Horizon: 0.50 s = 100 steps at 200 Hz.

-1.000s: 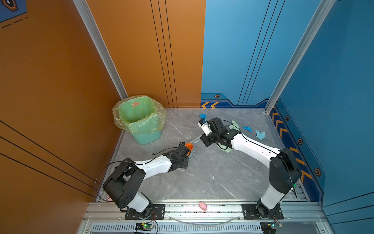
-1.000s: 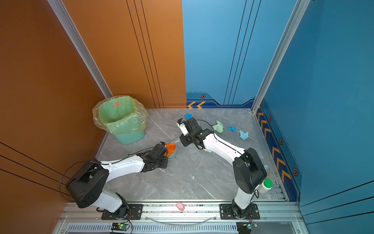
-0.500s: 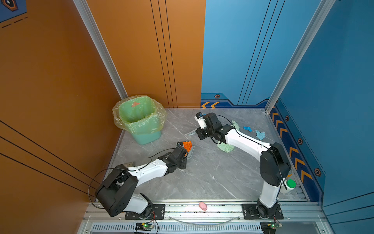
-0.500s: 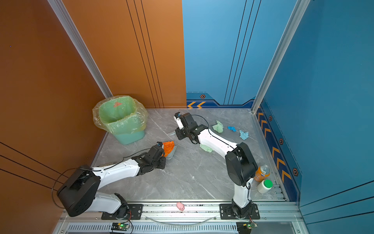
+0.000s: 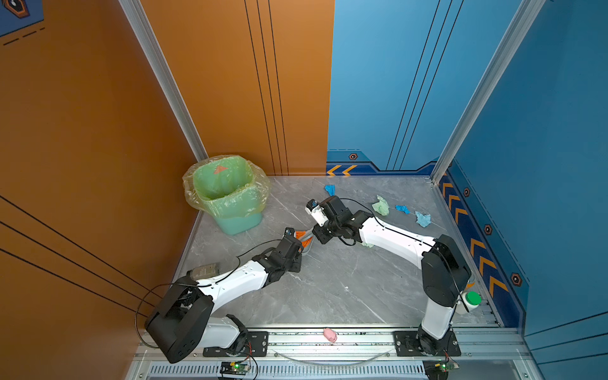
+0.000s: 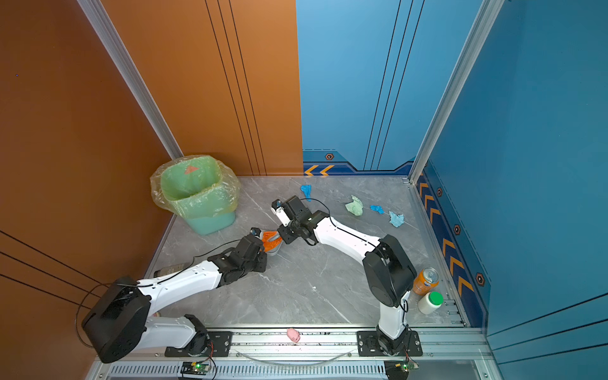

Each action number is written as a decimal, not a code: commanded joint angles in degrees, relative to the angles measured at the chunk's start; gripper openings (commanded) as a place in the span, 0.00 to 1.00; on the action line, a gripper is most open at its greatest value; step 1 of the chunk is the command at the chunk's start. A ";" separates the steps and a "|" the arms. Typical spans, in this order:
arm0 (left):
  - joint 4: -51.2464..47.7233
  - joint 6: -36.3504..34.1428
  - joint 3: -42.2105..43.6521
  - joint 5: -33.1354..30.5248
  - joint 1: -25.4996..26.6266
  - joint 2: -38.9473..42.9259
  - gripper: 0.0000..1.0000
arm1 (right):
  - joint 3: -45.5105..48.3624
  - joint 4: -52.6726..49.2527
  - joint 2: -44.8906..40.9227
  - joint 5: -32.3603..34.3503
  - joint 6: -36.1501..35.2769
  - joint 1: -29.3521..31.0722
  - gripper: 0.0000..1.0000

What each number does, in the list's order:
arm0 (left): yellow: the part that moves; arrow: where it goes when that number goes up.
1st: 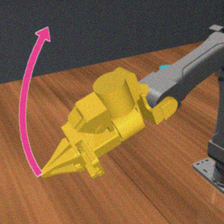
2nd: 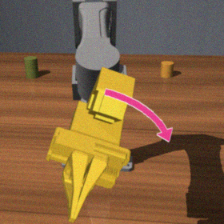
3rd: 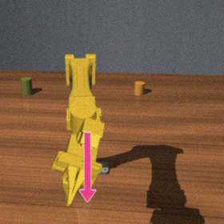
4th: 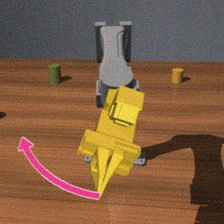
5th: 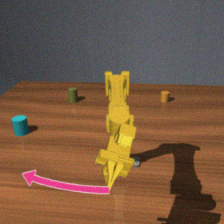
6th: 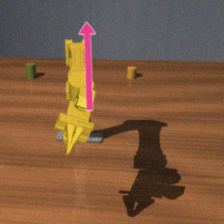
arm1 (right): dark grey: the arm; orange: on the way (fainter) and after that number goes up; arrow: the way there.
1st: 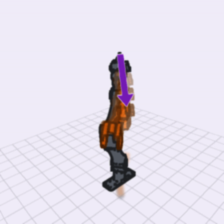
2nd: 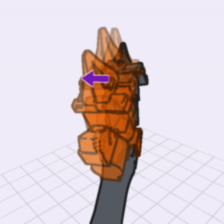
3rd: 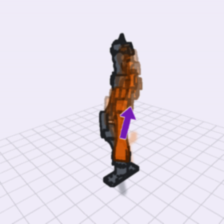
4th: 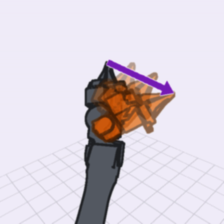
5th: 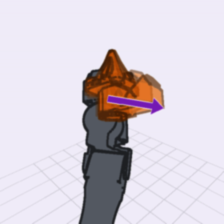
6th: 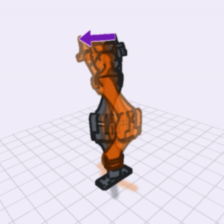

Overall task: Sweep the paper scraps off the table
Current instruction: 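Sweep the orange scrap into the dustpan with the right gripper's brush, then lift the dustpan toward the bin while the right gripper draws the brush back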

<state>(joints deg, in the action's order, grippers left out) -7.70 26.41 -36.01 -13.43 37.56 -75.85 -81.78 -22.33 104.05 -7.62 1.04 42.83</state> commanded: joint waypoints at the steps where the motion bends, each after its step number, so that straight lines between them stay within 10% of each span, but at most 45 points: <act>1: -2.06 -0.96 -0.08 -1.43 -0.73 1.82 0.00 | 1.45 0.88 -4.71 -3.00 1.68 -1.52 0.00; 100: -10.78 -2.73 -4.74 -3.22 -1.27 8.23 0.00 | 4.74 7.74 -12.26 -10.98 8.41 -9.27 0.00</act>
<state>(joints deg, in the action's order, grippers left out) -13.67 25.23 -37.19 -15.00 36.82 -69.65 -78.72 -17.02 95.00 -16.75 7.46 34.57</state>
